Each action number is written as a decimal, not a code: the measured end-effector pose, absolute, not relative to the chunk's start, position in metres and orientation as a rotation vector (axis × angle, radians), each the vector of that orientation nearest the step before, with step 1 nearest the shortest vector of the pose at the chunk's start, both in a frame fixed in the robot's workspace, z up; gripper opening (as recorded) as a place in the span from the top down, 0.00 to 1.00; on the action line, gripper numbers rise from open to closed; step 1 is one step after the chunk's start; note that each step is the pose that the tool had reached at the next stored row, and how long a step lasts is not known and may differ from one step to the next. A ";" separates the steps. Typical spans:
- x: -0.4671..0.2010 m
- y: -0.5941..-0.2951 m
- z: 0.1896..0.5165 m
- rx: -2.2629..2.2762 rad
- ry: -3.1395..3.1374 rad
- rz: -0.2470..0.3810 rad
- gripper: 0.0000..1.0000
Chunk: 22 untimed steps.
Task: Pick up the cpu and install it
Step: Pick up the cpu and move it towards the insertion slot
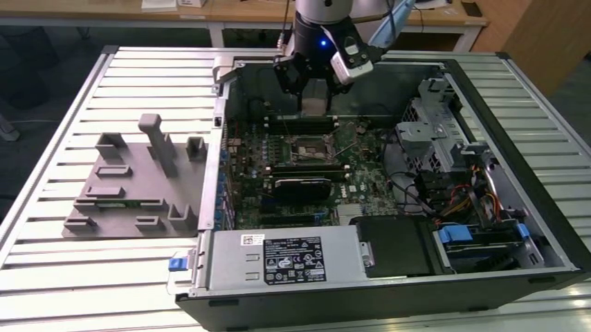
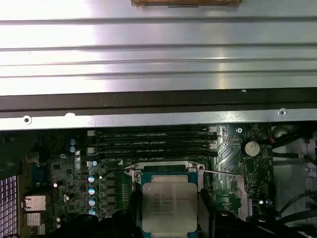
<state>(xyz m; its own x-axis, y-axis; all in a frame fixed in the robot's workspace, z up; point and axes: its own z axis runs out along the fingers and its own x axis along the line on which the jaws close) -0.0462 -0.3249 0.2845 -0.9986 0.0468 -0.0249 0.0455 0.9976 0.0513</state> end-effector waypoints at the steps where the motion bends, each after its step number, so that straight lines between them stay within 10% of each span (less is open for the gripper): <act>1: -0.046 -0.325 0.284 0.072 3.114 0.079 0.46; 22: -0.045 -0.332 0.280 0.072 3.114 0.052 0.46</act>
